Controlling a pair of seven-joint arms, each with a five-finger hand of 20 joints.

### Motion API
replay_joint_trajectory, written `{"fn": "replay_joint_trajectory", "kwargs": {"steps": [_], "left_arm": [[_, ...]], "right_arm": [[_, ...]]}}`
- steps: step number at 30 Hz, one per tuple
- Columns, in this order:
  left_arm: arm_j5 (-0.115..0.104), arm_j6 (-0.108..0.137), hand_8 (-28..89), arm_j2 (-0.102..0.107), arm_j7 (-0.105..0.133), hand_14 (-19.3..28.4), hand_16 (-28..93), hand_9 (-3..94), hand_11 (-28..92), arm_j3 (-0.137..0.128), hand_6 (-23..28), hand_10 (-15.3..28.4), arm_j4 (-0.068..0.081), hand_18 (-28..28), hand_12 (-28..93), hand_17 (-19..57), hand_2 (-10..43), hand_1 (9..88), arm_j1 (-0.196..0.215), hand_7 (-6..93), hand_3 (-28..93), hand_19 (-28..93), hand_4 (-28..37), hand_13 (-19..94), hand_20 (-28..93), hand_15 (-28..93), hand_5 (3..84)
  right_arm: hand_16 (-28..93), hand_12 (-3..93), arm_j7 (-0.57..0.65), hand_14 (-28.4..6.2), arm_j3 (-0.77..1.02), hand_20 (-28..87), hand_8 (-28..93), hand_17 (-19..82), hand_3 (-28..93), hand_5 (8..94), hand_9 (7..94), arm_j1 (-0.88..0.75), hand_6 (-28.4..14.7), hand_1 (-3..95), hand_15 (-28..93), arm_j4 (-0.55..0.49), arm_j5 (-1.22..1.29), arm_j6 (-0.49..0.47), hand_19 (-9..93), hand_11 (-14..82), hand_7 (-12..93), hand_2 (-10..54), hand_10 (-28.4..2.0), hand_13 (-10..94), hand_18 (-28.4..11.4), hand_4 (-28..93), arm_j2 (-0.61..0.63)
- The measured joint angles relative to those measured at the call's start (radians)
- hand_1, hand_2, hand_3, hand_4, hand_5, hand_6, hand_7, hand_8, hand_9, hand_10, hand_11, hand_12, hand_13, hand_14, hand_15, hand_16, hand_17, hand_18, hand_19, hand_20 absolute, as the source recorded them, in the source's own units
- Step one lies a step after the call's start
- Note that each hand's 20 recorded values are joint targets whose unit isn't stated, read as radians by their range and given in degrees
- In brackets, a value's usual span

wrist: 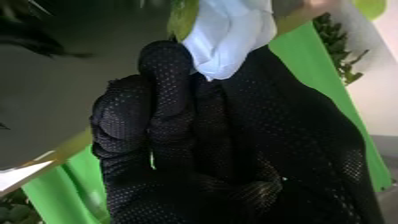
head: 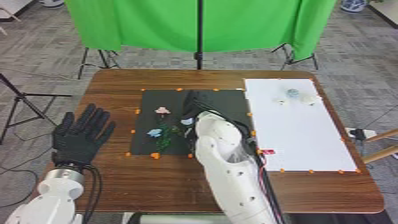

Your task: Arrange flowers

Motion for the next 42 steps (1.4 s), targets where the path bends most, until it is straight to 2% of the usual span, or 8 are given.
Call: {"fn": "replay_joint_trajectory", "kwargs": {"steps": [7,12,17,21,25,31,35,42], "left_arm": [[-0.012,-0.001,-9,0.0,0.001,14.3,-5,40.2,21,-0.003,8.7,14.3,-0.002,13.4,14,-3.5,12.4,29.5,0.008,17.0,74,30,-28.3,30,17,38,47.2],[-0.02,-0.001,-9,-0.001,0.003,15.1,-4,42.1,22,-0.002,8.6,14.4,-0.002,13.7,14,-3.1,11.4,31.2,0.008,17.4,74,30,-28.0,34,17,44,47.3],[-0.03,-0.002,-9,0.0,0.005,15.0,-5,42.5,23,-0.002,8.6,14.4,-0.001,13.7,14,-2.8,10.0,31.0,0.008,17.6,74,30,-27.6,34,17,46,47.5],[-0.033,-0.007,-9,-0.001,0.012,14.8,-5,41.9,22,-0.004,8.8,14.4,-0.001,13.7,14,-2.9,10.1,30.1,0.009,17.4,74,30,-27.9,33,16,45,47.6],[-0.032,-0.013,-9,-0.007,0.015,15.0,-5,41.5,22,-0.01,8.7,14.4,-0.004,13.6,14,-2.8,10.3,29.7,0.017,17.3,74,30,-28.1,33,16,44,47.4],[-0.029,-0.026,-9,-0.021,0.027,14.9,-5,41.4,22,-0.021,8.7,14.5,-0.022,13.6,14,-2.8,10.6,29.6,0.048,17.0,74,29,-28.2,33,16,44,47.2],[-0.028,-0.033,-9,-0.028,0.032,14.9,-5,41.4,22,-0.024,8.6,14.5,-0.03,13.6,14,-2.8,10.9,29.7,0.059,17.0,74,29,-28.2,33,17,43,47.2],[-0.028,-0.03,-9,-0.029,0.044,14.8,-4,41.3,22,-0.042,8.7,14.4,-0.04,13.6,14,-2.9,11.3,30.0,0.076,16.8,74,29,-28.2,32,17,43,47.1]], "right_arm": [[45,40.6,-0.009,-8.9,-0.014,35,-3,41,68,65.1,72.0,-0.015,-3.4,62.0,57,0.0,0.004,0.02,86,15.8,26,-9.5,-13.7,63,-20.1,-28,0.002],[42,22.5,-0.024,-11.1,-0.028,35,-13,39,72,57.6,62.5,-0.015,-4.3,57.0,61,-0.007,0.004,0.037,88,26.3,21,-9.5,-16.9,60,-21.4,-28,0.006],[41,19.5,-0.029,-11.8,-0.04,35,-13,37,72,54.4,58.6,-0.019,-5.2,57.3,61,-0.031,0.008,0.032,87,23.0,19,-9.5,-18.0,58,-22.4,-28,0.013],[30,18.3,-0.028,-15.0,-0.043,33,-12,36,77,52.9,55.9,-0.023,-5.9,49.6,61,-0.062,0.018,0.01,86,20.1,17,-9.5,-19.5,56,-22.4,-28,0.018],[18,16.8,-0.028,-16.1,-0.021,25,-12,32,78,51.7,52.2,-0.022,-6.7,45.5,47,-0.096,0.048,0.026,74,17.1,16,-9.5,-20.3,52,-21.3,-28,0.033],[12,15.6,-0.018,-18.8,0.092,17,-12,23,81,49.9,44.7,0.042,-6.7,45.1,38,-0.065,0.106,0.058,60,14.8,18,-9.5,-21.2,38,-19.7,-28,0.083],[11,14.8,-0.014,-17.4,0.177,14,-14,20,82,49.7,43.5,0.079,-2.4,53.2,33,-0.062,0.088,0.066,53,13.7,20,-9.5,-18.4,34,-18.0,-28,0.171],[11,14.1,-0.041,-14.1,0.359,13,-15,20,83,49.8,43.5,0.067,-1.2,55.7,21,-0.084,0.06,0.029,37,11.8,21,-9.5,-16.1,32,-13.6,-28,0.341]]}}
